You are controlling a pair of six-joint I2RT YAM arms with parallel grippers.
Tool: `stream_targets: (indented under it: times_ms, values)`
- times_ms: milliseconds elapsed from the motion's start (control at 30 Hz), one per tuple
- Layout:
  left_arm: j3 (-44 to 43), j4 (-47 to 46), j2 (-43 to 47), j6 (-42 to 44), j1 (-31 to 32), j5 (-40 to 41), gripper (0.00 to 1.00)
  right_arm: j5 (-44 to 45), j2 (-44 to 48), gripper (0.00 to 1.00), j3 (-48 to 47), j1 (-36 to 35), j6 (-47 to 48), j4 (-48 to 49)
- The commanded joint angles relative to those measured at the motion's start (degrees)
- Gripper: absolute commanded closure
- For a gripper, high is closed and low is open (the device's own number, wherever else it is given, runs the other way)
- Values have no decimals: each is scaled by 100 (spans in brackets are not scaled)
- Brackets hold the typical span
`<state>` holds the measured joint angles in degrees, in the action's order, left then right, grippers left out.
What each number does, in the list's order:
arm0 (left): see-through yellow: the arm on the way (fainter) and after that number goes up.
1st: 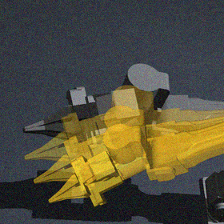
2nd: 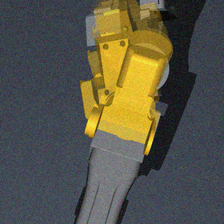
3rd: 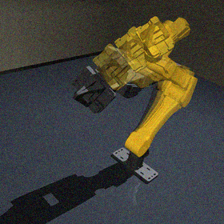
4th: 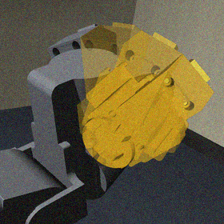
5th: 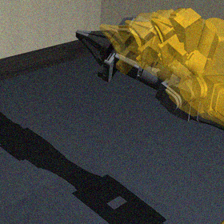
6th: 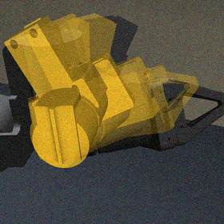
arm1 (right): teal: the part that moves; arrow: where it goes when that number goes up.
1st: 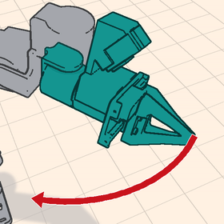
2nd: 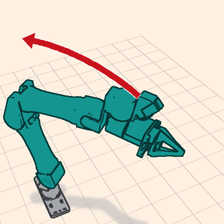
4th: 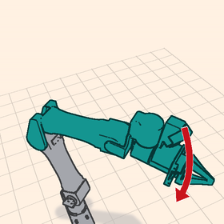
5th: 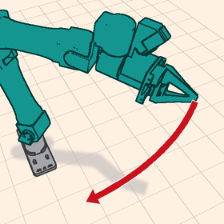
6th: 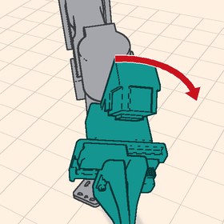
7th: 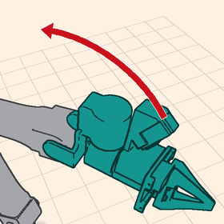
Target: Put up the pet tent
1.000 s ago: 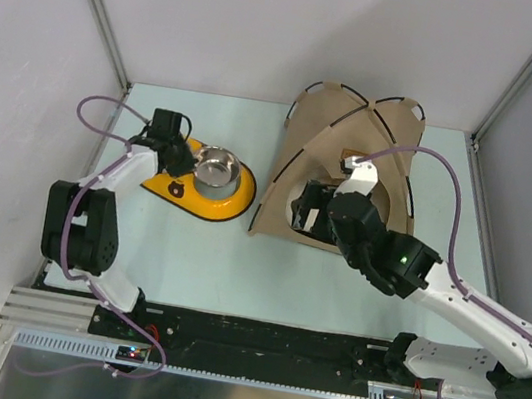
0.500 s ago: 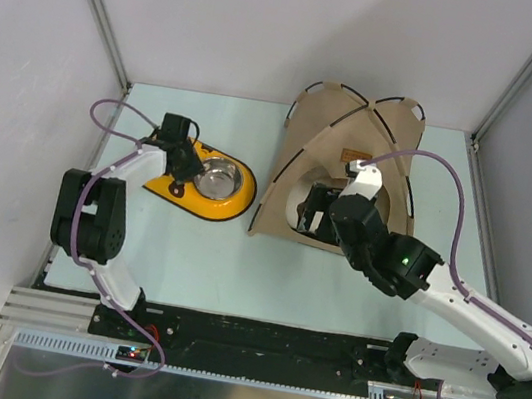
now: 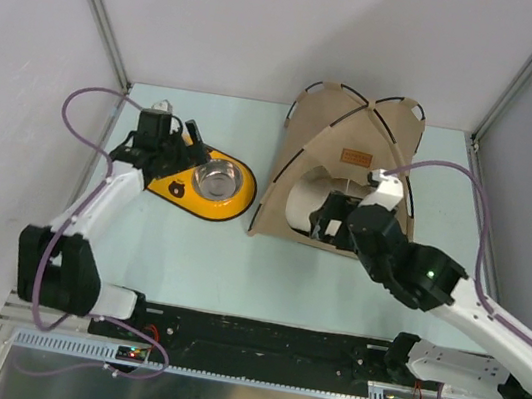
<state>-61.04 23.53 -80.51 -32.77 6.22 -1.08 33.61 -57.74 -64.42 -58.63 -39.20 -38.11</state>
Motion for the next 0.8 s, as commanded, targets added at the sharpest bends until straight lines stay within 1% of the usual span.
stream_targets:
  times_ms: [0,133,200,267,367,467,633,767]
  values:
    - [197,348,959,450,37,-708,0,246,647,1,4,0,-675,-987]
    - [485,838,1988,533,35,-743,0,386,1465,1,-14,10,-1286,-2045]
    - [603,1079,2688,579,30,-693,0,514,1937,1,-56,14,-1567,-2632]
    - [661,1318,3287,586,33,-620,0,581,2393,1,-148,24,-1653,-2948]
    - [642,1722,4118,531,31,-496,0,625,2981,1,-367,31,-1383,-3077]
    - [469,2281,4828,509,30,-317,0,648,3289,1,-737,41,-928,-3103]
    - [-221,3465,5330,400,110,170,0,727,3352,1,-1629,56,-318,-3410]
    - [-682,3917,6000,185,115,258,0,662,3308,0,-2542,83,30,-3727]
